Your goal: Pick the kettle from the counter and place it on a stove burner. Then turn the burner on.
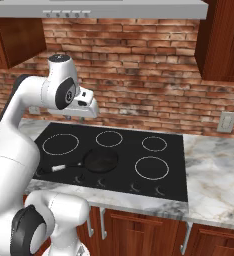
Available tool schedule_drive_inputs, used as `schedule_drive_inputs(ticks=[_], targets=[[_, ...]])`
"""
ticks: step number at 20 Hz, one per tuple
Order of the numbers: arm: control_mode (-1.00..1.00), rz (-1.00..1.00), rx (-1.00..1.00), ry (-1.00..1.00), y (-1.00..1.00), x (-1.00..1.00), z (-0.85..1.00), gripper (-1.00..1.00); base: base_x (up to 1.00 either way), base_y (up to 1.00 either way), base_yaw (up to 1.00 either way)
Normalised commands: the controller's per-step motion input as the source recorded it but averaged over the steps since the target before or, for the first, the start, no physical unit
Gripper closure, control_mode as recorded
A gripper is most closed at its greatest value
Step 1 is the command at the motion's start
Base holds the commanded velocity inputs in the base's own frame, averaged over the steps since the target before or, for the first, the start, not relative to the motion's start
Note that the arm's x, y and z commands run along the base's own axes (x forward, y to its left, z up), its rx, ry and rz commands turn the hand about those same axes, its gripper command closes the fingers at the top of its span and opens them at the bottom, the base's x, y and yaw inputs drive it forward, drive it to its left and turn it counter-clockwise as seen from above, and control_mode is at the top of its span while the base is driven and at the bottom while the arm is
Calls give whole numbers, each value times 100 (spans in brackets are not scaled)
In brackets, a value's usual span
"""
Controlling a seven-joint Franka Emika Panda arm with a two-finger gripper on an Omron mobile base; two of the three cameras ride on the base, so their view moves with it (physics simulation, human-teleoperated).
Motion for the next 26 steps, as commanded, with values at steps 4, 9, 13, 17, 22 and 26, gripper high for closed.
schedule_drive_inputs(ticks=[4, 9, 13, 17, 22, 26], targets=[[-100, 0, 0, 0, 0, 0, 0, -100, 0, 0, 0], [-100, 3, -1, -14, 53, -27, 0, -100, 0, 0, 0], [-100, 13, 0, -20, 85, -40, 4, -100, 0, 0, 0], [-100, 20, 1, -15, 90, -21, 1, -100, 0, 0, 0], [-100, 25, 8, -3, 92, -1, 0, -100, 0, 0, 0], [-100, 28, 11, 0, 94, 0, 0, -100, 0, 0, 0]])
